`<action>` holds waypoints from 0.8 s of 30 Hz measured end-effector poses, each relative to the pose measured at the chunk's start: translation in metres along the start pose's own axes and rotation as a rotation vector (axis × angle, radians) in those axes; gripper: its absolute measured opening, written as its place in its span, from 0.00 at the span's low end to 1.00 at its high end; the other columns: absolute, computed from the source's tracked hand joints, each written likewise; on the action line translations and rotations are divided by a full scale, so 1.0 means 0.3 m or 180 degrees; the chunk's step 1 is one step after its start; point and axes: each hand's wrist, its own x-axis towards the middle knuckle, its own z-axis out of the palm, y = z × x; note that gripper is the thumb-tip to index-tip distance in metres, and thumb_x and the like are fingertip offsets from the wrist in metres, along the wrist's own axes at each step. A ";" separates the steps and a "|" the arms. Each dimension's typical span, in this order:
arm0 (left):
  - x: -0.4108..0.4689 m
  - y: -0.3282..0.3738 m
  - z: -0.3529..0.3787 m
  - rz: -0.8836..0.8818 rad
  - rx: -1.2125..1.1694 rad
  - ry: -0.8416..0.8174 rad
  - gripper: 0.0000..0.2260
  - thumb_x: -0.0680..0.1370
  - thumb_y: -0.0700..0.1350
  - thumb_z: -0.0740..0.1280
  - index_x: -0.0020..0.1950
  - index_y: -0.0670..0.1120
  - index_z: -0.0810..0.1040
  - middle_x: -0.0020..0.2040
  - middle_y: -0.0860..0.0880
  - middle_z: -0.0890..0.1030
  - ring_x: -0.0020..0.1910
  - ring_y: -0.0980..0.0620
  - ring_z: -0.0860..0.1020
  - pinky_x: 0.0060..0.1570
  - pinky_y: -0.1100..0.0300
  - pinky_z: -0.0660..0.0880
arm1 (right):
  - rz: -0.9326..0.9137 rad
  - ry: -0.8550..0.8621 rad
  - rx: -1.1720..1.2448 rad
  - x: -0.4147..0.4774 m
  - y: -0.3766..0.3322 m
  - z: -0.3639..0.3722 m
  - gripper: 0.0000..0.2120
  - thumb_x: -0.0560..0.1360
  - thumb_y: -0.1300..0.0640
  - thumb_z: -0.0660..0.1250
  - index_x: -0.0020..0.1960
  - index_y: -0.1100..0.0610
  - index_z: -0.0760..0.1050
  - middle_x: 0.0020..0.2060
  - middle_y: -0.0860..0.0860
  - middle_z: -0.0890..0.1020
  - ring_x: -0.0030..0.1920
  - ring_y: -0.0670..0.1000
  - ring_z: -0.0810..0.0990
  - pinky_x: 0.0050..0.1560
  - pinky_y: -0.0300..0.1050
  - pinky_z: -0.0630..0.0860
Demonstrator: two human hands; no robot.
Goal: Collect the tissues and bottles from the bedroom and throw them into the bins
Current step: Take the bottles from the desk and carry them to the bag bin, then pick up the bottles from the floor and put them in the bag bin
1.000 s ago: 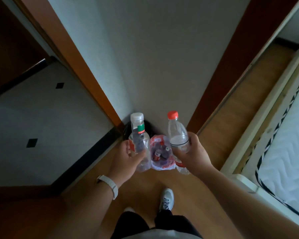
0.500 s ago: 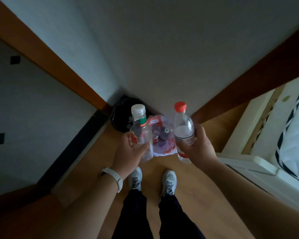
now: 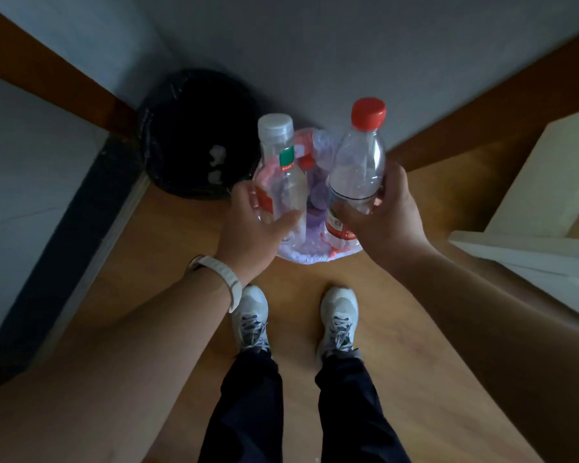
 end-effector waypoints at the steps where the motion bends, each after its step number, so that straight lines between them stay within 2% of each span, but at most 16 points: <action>1: 0.024 -0.042 0.033 -0.0023 -0.0042 0.0056 0.23 0.67 0.49 0.78 0.54 0.50 0.68 0.41 0.55 0.72 0.36 0.60 0.72 0.40 0.62 0.73 | 0.0022 0.0003 0.0018 0.023 0.035 0.034 0.27 0.67 0.48 0.76 0.60 0.49 0.66 0.46 0.40 0.76 0.44 0.41 0.76 0.38 0.33 0.69; 4: 0.085 -0.131 0.119 -0.0035 -0.0083 0.0120 0.25 0.68 0.44 0.77 0.58 0.45 0.68 0.41 0.57 0.71 0.35 0.64 0.72 0.40 0.70 0.71 | 0.0031 0.0067 0.0033 0.090 0.141 0.130 0.31 0.64 0.42 0.75 0.61 0.48 0.65 0.55 0.48 0.77 0.54 0.50 0.77 0.50 0.46 0.75; 5: 0.104 -0.152 0.145 -0.0033 -0.0049 0.0086 0.26 0.68 0.44 0.77 0.59 0.44 0.67 0.41 0.58 0.71 0.36 0.64 0.73 0.38 0.73 0.69 | 0.0060 0.0092 0.0031 0.109 0.170 0.157 0.31 0.63 0.40 0.74 0.61 0.47 0.65 0.54 0.48 0.77 0.54 0.51 0.77 0.51 0.48 0.75; 7: 0.141 -0.192 0.184 -0.0069 0.0002 0.0008 0.27 0.68 0.45 0.78 0.59 0.45 0.67 0.44 0.56 0.71 0.38 0.61 0.73 0.36 0.76 0.69 | 0.0172 0.0068 0.0044 0.140 0.220 0.210 0.29 0.65 0.43 0.75 0.60 0.48 0.65 0.49 0.42 0.76 0.51 0.48 0.76 0.49 0.45 0.74; 9: 0.165 -0.222 0.202 -0.0113 0.0012 0.0000 0.28 0.66 0.45 0.79 0.59 0.46 0.67 0.49 0.53 0.71 0.40 0.58 0.73 0.37 0.75 0.70 | 0.0203 0.0010 0.0096 0.152 0.259 0.251 0.29 0.68 0.49 0.76 0.63 0.52 0.66 0.46 0.38 0.73 0.50 0.44 0.76 0.49 0.42 0.74; 12: 0.168 -0.240 0.196 -0.0084 0.0034 -0.0081 0.31 0.67 0.46 0.77 0.65 0.49 0.66 0.60 0.52 0.73 0.55 0.56 0.75 0.51 0.67 0.72 | 0.0197 -0.0049 0.0117 0.152 0.295 0.274 0.32 0.69 0.50 0.75 0.67 0.52 0.64 0.56 0.43 0.75 0.56 0.45 0.76 0.57 0.47 0.76; 14: 0.148 -0.224 0.164 -0.0057 0.0135 -0.0182 0.30 0.71 0.46 0.75 0.68 0.49 0.66 0.61 0.55 0.73 0.60 0.57 0.73 0.55 0.64 0.70 | 0.0252 -0.0101 -0.0027 0.133 0.294 0.259 0.30 0.70 0.49 0.73 0.67 0.51 0.63 0.59 0.45 0.74 0.58 0.48 0.76 0.57 0.50 0.75; 16: 0.119 -0.188 0.113 0.0033 0.0302 -0.0263 0.28 0.72 0.48 0.75 0.68 0.51 0.67 0.60 0.57 0.74 0.60 0.59 0.73 0.56 0.63 0.69 | 0.0206 -0.0159 -0.0314 0.104 0.272 0.221 0.26 0.72 0.49 0.70 0.67 0.50 0.63 0.62 0.47 0.74 0.59 0.50 0.75 0.55 0.49 0.74; 18: 0.076 -0.134 0.050 0.0251 0.0594 -0.0393 0.26 0.73 0.49 0.73 0.69 0.51 0.68 0.63 0.55 0.74 0.63 0.57 0.71 0.59 0.62 0.68 | 0.0103 -0.0269 -0.0647 0.067 0.230 0.164 0.25 0.74 0.48 0.67 0.68 0.48 0.64 0.64 0.49 0.72 0.59 0.53 0.75 0.53 0.48 0.73; 20: 0.031 -0.069 -0.021 0.0635 0.0967 -0.0535 0.25 0.74 0.47 0.71 0.70 0.47 0.69 0.66 0.50 0.74 0.64 0.54 0.71 0.60 0.62 0.67 | -0.0091 -0.0352 -0.1025 0.022 0.169 0.092 0.24 0.75 0.46 0.65 0.69 0.48 0.65 0.67 0.50 0.70 0.60 0.56 0.74 0.54 0.52 0.75; 22: -0.003 0.013 -0.096 0.1034 0.1325 -0.0678 0.25 0.74 0.46 0.71 0.69 0.44 0.70 0.66 0.48 0.74 0.64 0.51 0.71 0.61 0.61 0.68 | -0.0327 -0.0335 -0.1350 -0.035 0.091 0.010 0.23 0.75 0.45 0.65 0.68 0.48 0.67 0.67 0.50 0.71 0.61 0.58 0.74 0.54 0.53 0.75; 24: -0.036 0.103 -0.172 0.1407 0.1642 -0.0839 0.25 0.73 0.45 0.72 0.69 0.43 0.71 0.64 0.47 0.75 0.64 0.49 0.72 0.63 0.56 0.70 | -0.0495 -0.0294 -0.1585 -0.103 -0.003 -0.075 0.23 0.75 0.44 0.65 0.68 0.49 0.67 0.66 0.49 0.72 0.62 0.58 0.74 0.55 0.53 0.75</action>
